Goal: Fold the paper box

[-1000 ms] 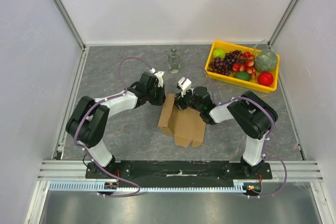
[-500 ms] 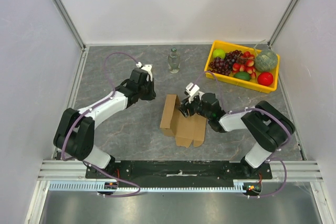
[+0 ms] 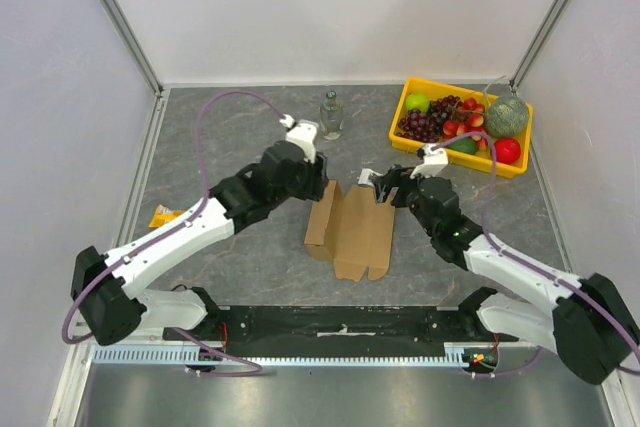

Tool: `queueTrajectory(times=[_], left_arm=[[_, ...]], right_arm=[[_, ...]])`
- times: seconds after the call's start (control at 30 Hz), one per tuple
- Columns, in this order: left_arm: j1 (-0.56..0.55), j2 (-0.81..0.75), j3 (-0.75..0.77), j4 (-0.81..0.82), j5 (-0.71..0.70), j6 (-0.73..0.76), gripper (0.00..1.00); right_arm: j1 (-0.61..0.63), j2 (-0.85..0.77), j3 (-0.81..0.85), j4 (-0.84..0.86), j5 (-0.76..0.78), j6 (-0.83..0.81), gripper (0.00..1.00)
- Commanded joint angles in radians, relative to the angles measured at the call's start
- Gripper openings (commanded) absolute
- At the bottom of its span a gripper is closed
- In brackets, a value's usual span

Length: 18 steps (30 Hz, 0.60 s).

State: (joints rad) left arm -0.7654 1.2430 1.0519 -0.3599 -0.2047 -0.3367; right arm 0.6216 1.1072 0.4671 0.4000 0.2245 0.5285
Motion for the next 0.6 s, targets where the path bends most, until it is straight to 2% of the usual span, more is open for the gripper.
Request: queueTrajectory(times=[0.0, 0.13, 0.23, 0.37, 0.57], left_arm=[[-0.142, 0.093, 0.080, -0.145, -0.211, -0.004, 0.62], [-0.270, 0.217, 0.160, -0.229, -0.314, -0.053, 0.62], [-0.324, 0.335, 0.249, -0.339, -0.407, -0.080, 0.62], [-0.350, 0.458, 0.344, -0.447, -0.482, -0.128, 0.62], [-0.364, 0.532, 0.421, -0.514, -0.542, -0.131, 0.63]], right_arm=[[-0.074, -0.119, 0.062, -0.228, 0.139, 0.136, 0.81], [-0.146, -0.228, 0.064, -0.285, 0.076, 0.168, 0.81], [-0.177, -0.256, 0.084, -0.332, 0.072, 0.157, 0.81], [-0.201, -0.268, 0.079, -0.340, 0.026, 0.169, 0.81], [-0.217, -0.270, 0.061, -0.331, 0.006, 0.177, 0.82]])
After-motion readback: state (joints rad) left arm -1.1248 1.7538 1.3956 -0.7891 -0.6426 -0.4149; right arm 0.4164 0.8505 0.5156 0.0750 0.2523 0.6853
